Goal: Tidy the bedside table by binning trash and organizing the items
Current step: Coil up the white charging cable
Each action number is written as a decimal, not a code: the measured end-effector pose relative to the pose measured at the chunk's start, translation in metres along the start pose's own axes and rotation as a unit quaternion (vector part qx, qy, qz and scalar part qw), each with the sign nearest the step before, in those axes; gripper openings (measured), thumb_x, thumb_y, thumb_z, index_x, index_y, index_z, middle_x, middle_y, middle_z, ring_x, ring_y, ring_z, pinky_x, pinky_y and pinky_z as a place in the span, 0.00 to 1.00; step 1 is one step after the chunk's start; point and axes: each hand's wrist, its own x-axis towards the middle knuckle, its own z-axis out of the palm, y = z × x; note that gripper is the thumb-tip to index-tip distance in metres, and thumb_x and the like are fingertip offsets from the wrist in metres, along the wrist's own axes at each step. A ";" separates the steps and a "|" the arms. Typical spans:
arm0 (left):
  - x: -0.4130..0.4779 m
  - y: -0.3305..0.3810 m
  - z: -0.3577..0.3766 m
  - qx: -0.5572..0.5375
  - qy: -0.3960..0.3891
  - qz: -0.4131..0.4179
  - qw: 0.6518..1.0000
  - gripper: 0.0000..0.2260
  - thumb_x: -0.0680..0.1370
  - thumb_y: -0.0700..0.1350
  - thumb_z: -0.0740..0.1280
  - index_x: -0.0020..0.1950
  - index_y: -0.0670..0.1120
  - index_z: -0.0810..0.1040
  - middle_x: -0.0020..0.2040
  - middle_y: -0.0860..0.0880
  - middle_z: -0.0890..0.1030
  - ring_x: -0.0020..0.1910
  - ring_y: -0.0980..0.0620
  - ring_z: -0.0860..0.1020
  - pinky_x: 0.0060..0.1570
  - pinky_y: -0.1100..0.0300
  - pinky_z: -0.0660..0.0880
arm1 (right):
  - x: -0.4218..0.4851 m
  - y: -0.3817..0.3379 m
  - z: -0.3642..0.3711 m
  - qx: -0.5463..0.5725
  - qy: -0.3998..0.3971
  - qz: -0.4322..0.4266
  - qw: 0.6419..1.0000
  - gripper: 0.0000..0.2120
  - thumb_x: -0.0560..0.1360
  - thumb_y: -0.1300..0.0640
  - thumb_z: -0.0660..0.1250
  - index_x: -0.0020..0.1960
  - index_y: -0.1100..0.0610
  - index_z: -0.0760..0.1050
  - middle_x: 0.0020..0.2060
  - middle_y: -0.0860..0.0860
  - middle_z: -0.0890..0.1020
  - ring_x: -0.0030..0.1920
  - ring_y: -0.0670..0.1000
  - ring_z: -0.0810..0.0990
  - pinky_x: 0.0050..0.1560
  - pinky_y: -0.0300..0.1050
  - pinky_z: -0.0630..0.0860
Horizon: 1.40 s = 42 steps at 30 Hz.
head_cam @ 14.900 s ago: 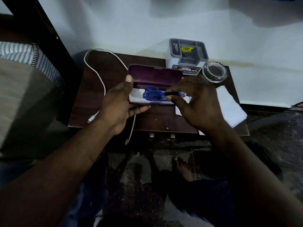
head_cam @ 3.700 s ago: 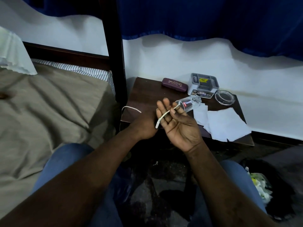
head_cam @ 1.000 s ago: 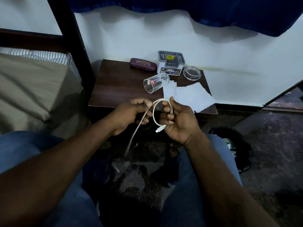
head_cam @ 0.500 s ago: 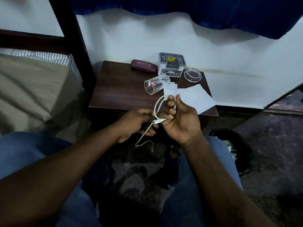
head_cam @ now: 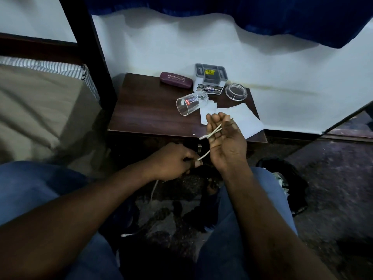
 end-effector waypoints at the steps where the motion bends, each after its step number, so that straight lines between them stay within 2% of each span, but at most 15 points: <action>1: 0.001 0.000 -0.003 0.028 0.032 0.025 0.999 0.07 0.80 0.50 0.71 0.55 0.52 0.86 0.45 0.54 0.87 0.40 0.62 0.82 0.50 0.61 0.80 | 0.000 0.002 0.001 -0.049 0.012 -0.025 0.998 0.09 0.86 0.59 0.61 0.51 0.59 0.78 0.41 0.52 0.87 0.48 0.51 0.88 0.53 0.41 0.82; 4: 0.001 0.001 -0.016 0.054 0.088 0.067 0.992 0.04 0.79 0.48 0.72 0.50 0.51 0.87 0.45 0.55 0.86 0.45 0.57 0.82 0.52 0.55 0.78 | 0.000 0.008 0.003 -0.171 0.022 -0.062 0.983 0.09 0.85 0.61 0.62 0.50 0.60 0.80 0.40 0.52 0.88 0.45 0.50 0.87 0.50 0.40 0.82; 6: 0.001 0.002 -0.024 0.100 0.119 0.084 0.984 0.06 0.78 0.51 0.70 0.49 0.52 0.86 0.46 0.55 0.85 0.46 0.54 0.82 0.50 0.54 0.78 | -0.001 0.012 0.004 -0.217 0.011 -0.046 0.975 0.10 0.86 0.61 0.61 0.50 0.60 0.80 0.40 0.52 0.87 0.44 0.50 0.87 0.48 0.41 0.82; 10: 0.000 0.000 -0.038 0.173 0.197 0.104 0.959 0.04 0.78 0.49 0.71 0.49 0.52 0.85 0.46 0.55 0.82 0.48 0.51 0.81 0.48 0.59 0.73 | -0.006 0.012 0.007 -0.177 -0.005 0.022 0.984 0.10 0.86 0.61 0.60 0.52 0.61 0.80 0.41 0.53 0.87 0.43 0.51 0.87 0.47 0.41 0.83; 15: -0.003 0.002 -0.044 0.183 0.235 0.139 0.944 0.03 0.77 0.50 0.73 0.48 0.53 0.83 0.42 0.60 0.72 0.42 0.60 0.72 0.42 0.62 0.66 | -0.010 0.019 0.014 -0.254 -0.017 0.017 0.967 0.11 0.85 0.63 0.61 0.48 0.61 0.80 0.40 0.55 0.86 0.40 0.52 0.85 0.45 0.44 0.82; 18: -0.003 0.002 -0.045 0.177 0.256 0.136 0.941 0.03 0.77 0.50 0.73 0.48 0.52 0.83 0.45 0.57 0.76 0.43 0.58 0.76 0.43 0.60 0.70 | -0.014 0.028 0.017 -0.223 -0.042 0.045 0.973 0.13 0.85 0.64 0.60 0.46 0.61 0.81 0.40 0.56 0.85 0.40 0.52 0.84 0.46 0.46 0.80; 20: -0.002 0.001 -0.048 0.170 0.258 0.134 0.942 0.03 0.76 0.50 0.74 0.47 0.52 0.84 0.46 0.55 0.78 0.44 0.55 0.79 0.44 0.59 0.72 | -0.015 0.031 0.017 -0.211 -0.062 0.058 0.974 0.13 0.86 0.61 0.60 0.47 0.62 0.79 0.43 0.59 0.84 0.41 0.53 0.83 0.46 0.47 0.81; 22: 0.000 0.000 -0.050 0.158 0.258 0.138 0.943 0.04 0.75 0.48 0.76 0.47 0.51 0.83 0.44 0.56 0.78 0.43 0.55 0.78 0.44 0.59 0.72 | -0.015 0.032 0.016 -0.252 -0.069 0.063 0.963 0.15 0.87 0.56 0.58 0.49 0.62 0.78 0.44 0.60 0.83 0.39 0.53 0.82 0.42 0.44 0.81; 25: 0.003 -0.002 -0.056 0.130 0.266 0.141 0.945 0.07 0.72 0.47 0.78 0.47 0.50 0.82 0.43 0.58 0.77 0.43 0.58 0.76 0.45 0.59 0.73 | -0.015 0.031 0.021 -0.349 -0.094 0.069 0.930 0.23 0.87 0.46 0.56 0.46 0.62 0.79 0.35 0.57 0.82 0.31 0.51 0.81 0.33 0.40 0.76; 27: 0.005 -0.004 -0.060 0.103 0.260 0.138 0.950 0.07 0.72 0.47 0.77 0.46 0.54 0.82 0.42 0.58 0.76 0.41 0.61 0.75 0.44 0.65 0.72 | -0.016 0.028 0.025 -0.390 -0.111 0.077 0.911 0.25 0.86 0.43 0.55 0.41 0.59 0.75 0.29 0.53 0.81 0.26 0.49 0.78 0.29 0.40 0.72; 30: 0.005 -0.009 -0.060 0.054 0.232 0.126 0.963 0.12 0.73 0.46 0.77 0.44 0.64 0.79 0.42 0.58 0.77 0.41 0.63 0.77 0.43 0.70 0.70 | -0.021 0.026 0.023 -0.408 -0.129 0.084 0.900 0.24 0.86 0.43 0.56 0.40 0.57 0.75 0.25 0.50 0.77 0.23 0.48 0.72 0.27 0.41 0.66; 34: 0.006 -0.017 -0.058 -0.009 0.191 0.101 0.976 0.04 0.77 0.48 0.75 0.45 0.57 0.82 0.43 0.55 0.79 0.42 0.62 0.77 0.46 0.68 0.71 | -0.024 0.020 0.018 -0.370 -0.154 0.107 0.910 0.24 0.85 0.40 0.57 0.41 0.56 0.77 0.34 0.57 0.72 0.27 0.47 0.65 0.26 0.38 0.62; 36: 0.006 -0.016 -0.056 -0.080 0.150 0.069 0.983 0.05 0.80 0.49 0.71 0.44 0.55 0.81 0.40 0.56 0.82 0.40 0.61 0.78 0.45 0.63 0.74 | -0.024 0.015 0.015 -0.359 -0.167 0.121 0.910 0.25 0.85 0.39 0.57 0.40 0.56 0.75 0.30 0.53 0.67 0.27 0.47 0.61 0.28 0.40 0.58; 40: 0.001 -0.004 -0.046 -0.233 0.091 0.027 0.968 0.11 0.86 0.42 0.60 0.45 0.48 0.76 0.31 0.59 0.80 0.30 0.64 0.76 0.32 0.71 0.71 | -0.023 0.005 0.011 -0.309 -0.147 0.149 0.928 0.24 0.85 0.41 0.58 0.37 0.56 0.72 0.25 0.47 0.63 0.24 0.46 0.58 0.27 0.40 0.55; 42: 0.000 -0.003 -0.043 -0.253 0.083 0.019 0.964 0.12 0.86 0.44 0.59 0.45 0.51 0.76 0.32 0.59 0.80 0.30 0.62 0.75 0.30 0.68 0.68 | -0.022 0.001 0.011 -0.274 -0.127 0.160 0.940 0.24 0.85 0.42 0.59 0.37 0.57 0.72 0.24 0.47 0.62 0.23 0.45 0.58 0.26 0.39 0.55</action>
